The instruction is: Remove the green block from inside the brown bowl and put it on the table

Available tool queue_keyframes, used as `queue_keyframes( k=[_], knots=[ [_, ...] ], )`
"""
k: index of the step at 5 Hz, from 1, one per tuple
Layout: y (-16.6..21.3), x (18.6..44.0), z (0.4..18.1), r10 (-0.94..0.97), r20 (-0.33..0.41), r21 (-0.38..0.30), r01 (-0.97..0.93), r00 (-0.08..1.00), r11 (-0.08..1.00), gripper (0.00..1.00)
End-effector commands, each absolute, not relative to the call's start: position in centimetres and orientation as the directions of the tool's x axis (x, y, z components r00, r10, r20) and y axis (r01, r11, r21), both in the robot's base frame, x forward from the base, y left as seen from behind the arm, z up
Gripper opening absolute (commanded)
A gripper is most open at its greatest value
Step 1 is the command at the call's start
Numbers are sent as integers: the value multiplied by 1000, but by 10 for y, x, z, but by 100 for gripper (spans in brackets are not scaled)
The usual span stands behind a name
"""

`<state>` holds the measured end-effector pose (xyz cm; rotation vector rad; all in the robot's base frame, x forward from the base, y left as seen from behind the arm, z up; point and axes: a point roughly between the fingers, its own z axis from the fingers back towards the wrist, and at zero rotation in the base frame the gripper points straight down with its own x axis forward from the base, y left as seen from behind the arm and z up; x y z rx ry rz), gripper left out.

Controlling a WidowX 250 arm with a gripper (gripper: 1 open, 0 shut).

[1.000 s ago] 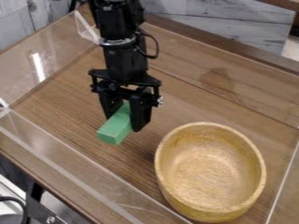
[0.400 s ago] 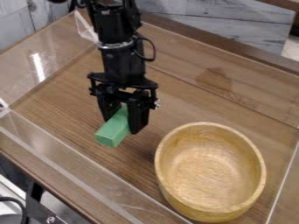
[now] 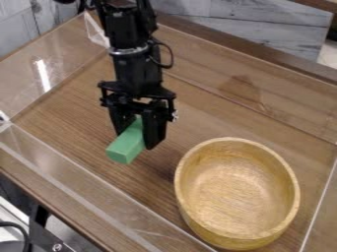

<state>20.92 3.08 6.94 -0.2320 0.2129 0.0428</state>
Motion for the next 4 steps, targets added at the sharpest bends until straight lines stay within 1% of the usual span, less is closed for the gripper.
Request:
queue_keyframes(
  k=[1, 4],
  knots=[
    [37, 221, 78, 19, -161, -217, -54, 987, 975, 0],
    [42, 227, 75, 14, -156, -222, -49, 988, 974, 0]
  ],
)
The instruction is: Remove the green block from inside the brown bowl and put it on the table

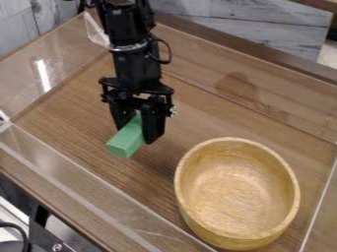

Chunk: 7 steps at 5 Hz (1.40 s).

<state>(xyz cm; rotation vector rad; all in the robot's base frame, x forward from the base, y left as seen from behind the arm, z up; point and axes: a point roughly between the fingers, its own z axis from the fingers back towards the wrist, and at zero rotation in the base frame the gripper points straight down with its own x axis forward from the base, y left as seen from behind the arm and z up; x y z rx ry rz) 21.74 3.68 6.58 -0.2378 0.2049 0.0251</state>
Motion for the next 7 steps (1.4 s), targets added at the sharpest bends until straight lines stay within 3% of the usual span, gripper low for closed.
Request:
queue_keyframes(
  k=[1, 7],
  knots=[
    [44, 229, 74, 12, -155, -224, -46, 988, 974, 0],
    [55, 238, 66, 5, -154, -229, -41, 988, 972, 0]
  ],
)
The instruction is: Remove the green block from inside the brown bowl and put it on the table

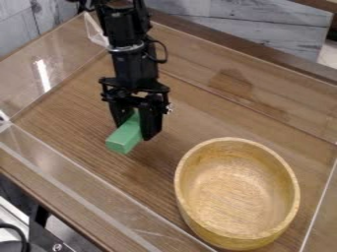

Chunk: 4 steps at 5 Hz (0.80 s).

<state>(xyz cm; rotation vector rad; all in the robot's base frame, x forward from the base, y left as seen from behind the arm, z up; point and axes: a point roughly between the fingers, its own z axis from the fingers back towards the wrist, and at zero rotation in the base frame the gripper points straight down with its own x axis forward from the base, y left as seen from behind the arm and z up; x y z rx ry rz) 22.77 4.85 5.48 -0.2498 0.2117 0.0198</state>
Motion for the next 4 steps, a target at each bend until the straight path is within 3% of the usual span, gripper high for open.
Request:
queue_keyframes(
  k=[1, 4],
  knots=[
    [57, 240, 65, 6, -155, -230, -41, 988, 972, 0],
    [61, 244, 64, 6, -157, -232, -43, 988, 972, 0]
  ],
)
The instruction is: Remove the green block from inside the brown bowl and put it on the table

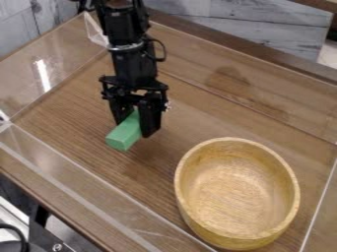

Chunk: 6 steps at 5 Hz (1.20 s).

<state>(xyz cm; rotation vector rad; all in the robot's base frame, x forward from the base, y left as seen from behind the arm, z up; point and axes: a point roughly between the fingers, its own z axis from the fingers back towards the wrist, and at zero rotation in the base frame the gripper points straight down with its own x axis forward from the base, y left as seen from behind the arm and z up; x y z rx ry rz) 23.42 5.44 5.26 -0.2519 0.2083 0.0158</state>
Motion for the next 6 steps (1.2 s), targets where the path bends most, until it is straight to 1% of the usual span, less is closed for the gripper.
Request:
queue_keyframes(
  k=[1, 6],
  knots=[
    [63, 245, 63, 6, -157, -233, -43, 988, 971, 0],
    [68, 254, 62, 10, -161, -248, -50, 987, 967, 0]
  ],
)
